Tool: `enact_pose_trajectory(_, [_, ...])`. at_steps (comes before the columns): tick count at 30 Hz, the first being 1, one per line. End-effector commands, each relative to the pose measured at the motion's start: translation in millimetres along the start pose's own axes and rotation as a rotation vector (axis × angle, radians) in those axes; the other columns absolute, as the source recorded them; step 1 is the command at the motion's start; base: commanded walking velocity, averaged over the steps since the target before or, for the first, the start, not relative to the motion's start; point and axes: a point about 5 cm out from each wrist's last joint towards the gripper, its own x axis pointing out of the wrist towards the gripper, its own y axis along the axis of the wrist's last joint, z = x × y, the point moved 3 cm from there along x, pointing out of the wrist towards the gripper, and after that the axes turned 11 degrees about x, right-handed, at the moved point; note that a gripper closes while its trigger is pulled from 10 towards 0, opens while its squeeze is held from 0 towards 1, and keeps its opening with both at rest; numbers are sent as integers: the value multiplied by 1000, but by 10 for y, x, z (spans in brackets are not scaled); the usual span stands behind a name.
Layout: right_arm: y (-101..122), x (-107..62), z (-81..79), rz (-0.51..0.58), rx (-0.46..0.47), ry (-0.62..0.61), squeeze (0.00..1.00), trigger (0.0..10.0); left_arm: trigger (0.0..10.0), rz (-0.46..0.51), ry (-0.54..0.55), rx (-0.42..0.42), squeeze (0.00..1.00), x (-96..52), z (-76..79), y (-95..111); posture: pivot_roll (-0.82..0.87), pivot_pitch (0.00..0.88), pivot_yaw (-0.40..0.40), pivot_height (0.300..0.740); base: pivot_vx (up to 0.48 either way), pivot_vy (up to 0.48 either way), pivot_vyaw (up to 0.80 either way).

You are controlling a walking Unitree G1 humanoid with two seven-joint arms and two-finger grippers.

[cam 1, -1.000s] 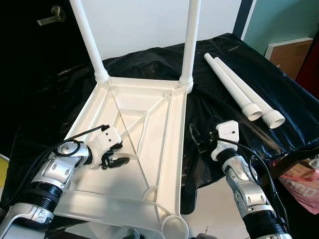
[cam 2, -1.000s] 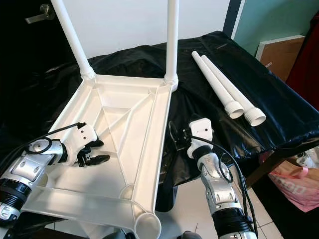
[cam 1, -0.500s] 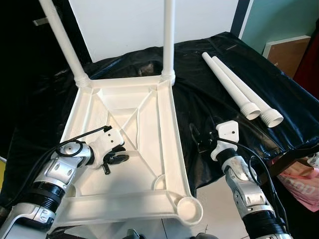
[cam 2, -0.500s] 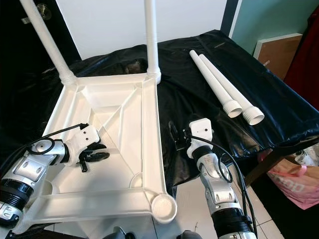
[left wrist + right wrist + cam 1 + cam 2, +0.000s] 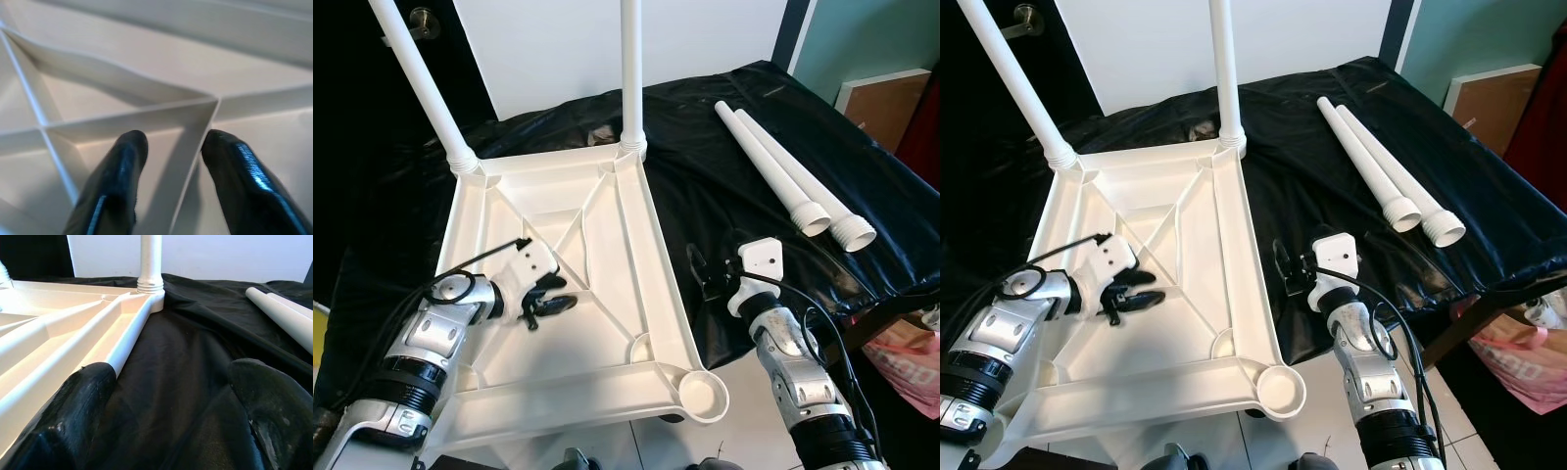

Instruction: Building children table

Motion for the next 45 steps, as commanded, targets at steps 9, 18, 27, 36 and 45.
enact_pose_trajectory(9, [234,19,467,78,-77,-233,0,10000,10000,267,72,78,0,-64,-63,559,-69,79,64,740,0,0,0])
enact_pose_trajectory(18, [580,11,1078,140,-186,-429,1000,10000,10000,451,113,126,0,-134,-103,1079,-73,81,63,740,0,0,0])
enact_pose_trajectory(27, [741,-56,1594,80,-288,-544,0,10000,10000,586,71,177,0,-148,48,1402,-74,88,60,740,0,0,0])
enact_pose_trajectory(36, [469,-93,1783,-110,-219,-580,0,10000,10000,618,6,183,0,-121,182,1502,-83,91,63,740,0,0,0])
enact_pose_trajectory(45, [163,-160,1828,-251,-149,-590,0,10000,10000,614,-4,173,0,-111,223,1502,-84,93,60,740,0,0,0])
